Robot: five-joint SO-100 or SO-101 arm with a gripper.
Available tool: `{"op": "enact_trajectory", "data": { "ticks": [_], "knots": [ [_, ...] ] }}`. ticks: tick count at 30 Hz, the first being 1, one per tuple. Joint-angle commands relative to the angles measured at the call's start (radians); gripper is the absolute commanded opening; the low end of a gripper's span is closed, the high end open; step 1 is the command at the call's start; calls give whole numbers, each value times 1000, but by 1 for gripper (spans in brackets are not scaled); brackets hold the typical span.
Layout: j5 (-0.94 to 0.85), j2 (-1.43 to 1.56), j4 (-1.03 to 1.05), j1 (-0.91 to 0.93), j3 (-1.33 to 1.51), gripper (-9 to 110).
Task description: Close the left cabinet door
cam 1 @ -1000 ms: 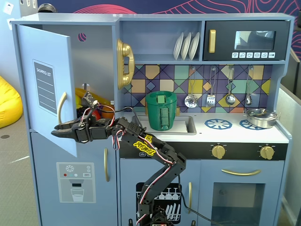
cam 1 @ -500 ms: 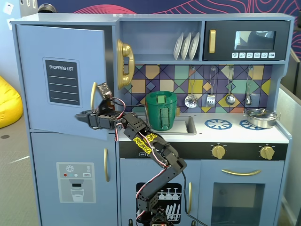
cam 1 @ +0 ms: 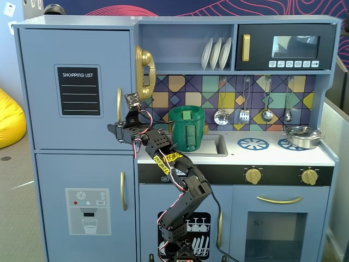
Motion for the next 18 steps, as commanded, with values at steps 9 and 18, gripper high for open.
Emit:
{"op": "enact_trajectory", "data": {
  "ticks": [9,18],
  "knots": [
    [6,107,87,-60,14,0],
    [-43,314,290,-46,146,0]
  ]
}}
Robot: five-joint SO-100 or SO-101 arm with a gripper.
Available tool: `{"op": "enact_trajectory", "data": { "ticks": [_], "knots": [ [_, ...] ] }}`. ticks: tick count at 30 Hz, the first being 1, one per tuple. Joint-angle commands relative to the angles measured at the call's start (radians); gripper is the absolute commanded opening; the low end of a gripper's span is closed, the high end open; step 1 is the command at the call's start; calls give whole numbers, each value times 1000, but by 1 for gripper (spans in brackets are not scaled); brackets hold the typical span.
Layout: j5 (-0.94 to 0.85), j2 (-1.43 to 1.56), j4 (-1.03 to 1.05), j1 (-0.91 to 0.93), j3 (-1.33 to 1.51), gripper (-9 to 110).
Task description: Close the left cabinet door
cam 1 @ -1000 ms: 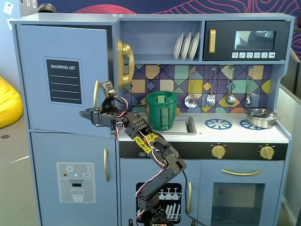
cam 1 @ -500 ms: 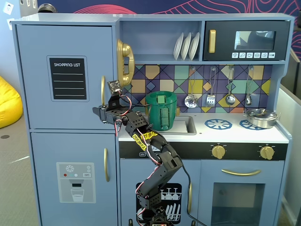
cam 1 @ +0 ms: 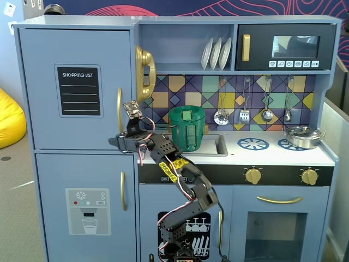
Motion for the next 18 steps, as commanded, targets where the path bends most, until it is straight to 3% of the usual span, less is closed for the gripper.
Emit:
{"op": "enact_trajectory", "data": {
  "ticks": [1,12,18],
  "knots": [
    [5,121,81,66,34,0],
    [35,337,367,396,308,0],
    [29,466,380,581,588,0]
  ]
}}
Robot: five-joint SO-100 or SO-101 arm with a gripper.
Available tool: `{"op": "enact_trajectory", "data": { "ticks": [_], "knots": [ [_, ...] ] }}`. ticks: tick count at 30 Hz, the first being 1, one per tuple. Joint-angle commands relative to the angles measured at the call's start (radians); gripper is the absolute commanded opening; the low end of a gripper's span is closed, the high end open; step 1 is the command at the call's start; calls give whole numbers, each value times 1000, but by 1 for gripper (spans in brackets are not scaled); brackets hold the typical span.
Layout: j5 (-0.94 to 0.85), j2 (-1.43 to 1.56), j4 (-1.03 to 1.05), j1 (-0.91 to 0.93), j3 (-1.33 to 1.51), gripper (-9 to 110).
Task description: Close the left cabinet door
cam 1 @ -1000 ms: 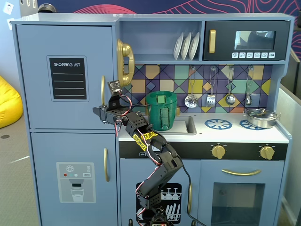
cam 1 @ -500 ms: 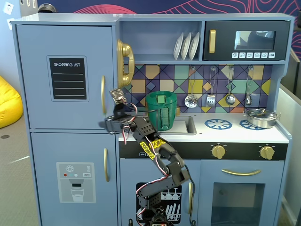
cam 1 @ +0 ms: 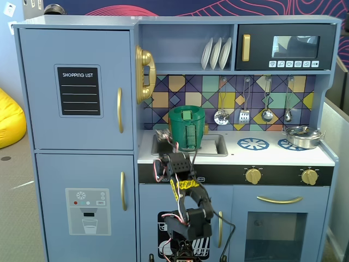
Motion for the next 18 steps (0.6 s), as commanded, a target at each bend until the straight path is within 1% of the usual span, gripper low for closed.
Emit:
{"op": "enact_trajectory", "data": {
  "ticks": [1,6,11,18],
  "knots": [
    [-2,101,6,109,150,0],
    [8,167,5,170,328,0],
    [11,193,-77,235,491,0],
    [23,244,-94,268,621,0]
  ]
}}
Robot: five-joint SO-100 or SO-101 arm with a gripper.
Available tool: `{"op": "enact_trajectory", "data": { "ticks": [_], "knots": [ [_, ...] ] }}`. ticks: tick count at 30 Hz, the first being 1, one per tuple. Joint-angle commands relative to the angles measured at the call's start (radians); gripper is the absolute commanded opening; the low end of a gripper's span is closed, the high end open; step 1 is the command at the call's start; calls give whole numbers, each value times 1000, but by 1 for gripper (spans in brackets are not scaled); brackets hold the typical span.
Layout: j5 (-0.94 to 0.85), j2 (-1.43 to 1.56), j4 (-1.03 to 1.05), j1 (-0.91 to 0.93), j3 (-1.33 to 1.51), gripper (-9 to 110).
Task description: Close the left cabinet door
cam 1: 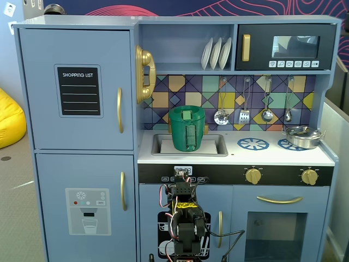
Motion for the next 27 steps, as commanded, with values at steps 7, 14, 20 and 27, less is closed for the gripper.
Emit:
{"op": "enact_trajectory", "data": {
  "ticks": [7,14,20,27],
  "knots": [
    [66,95,120,38,54,0],
    [58,156,396,75,54,0],
    [32,156,535,54,54,2],
    [98,158,549,66,54,3]
  ]
}}
